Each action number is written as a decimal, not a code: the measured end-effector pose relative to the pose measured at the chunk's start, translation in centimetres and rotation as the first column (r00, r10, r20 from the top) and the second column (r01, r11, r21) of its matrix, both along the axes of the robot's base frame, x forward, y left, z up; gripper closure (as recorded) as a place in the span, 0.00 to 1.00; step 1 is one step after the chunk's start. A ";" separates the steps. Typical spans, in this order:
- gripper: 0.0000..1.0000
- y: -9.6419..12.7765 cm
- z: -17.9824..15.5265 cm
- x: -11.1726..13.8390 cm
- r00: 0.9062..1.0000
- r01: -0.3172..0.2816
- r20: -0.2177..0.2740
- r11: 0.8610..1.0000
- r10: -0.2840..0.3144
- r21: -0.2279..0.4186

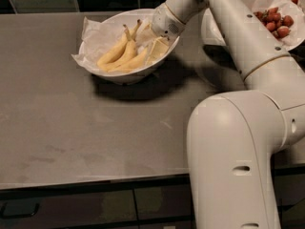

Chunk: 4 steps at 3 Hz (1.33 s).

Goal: Pick banana from white bowl

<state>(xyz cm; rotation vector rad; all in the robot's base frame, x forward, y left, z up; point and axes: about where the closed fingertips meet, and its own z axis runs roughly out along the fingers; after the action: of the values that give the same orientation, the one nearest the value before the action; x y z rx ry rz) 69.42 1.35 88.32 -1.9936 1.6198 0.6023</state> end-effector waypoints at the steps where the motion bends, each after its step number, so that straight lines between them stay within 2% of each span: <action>1: 0.22 -0.7 -1.1 -0.5 0.999 0.028 -0.033 1.000 -0.028 -0.002; 2: 0.21 -0.7 -1.2 -0.5 0.999 0.027 -0.035 1.000 -0.028 -0.003; 3: 0.20 -0.4 -0.5 -0.1 1.000 0.020 -0.008 1.000 -0.020 -0.012; 4: 0.15 -0.6 1.6 0.3 0.999 0.021 0.049 0.999 -0.019 -0.029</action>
Offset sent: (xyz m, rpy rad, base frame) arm -0.0151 -0.0134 -0.0123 -0.0219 0.0580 -0.0121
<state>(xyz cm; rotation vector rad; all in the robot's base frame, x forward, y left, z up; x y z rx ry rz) 69.77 0.78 89.93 -1.9949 1.6264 0.5212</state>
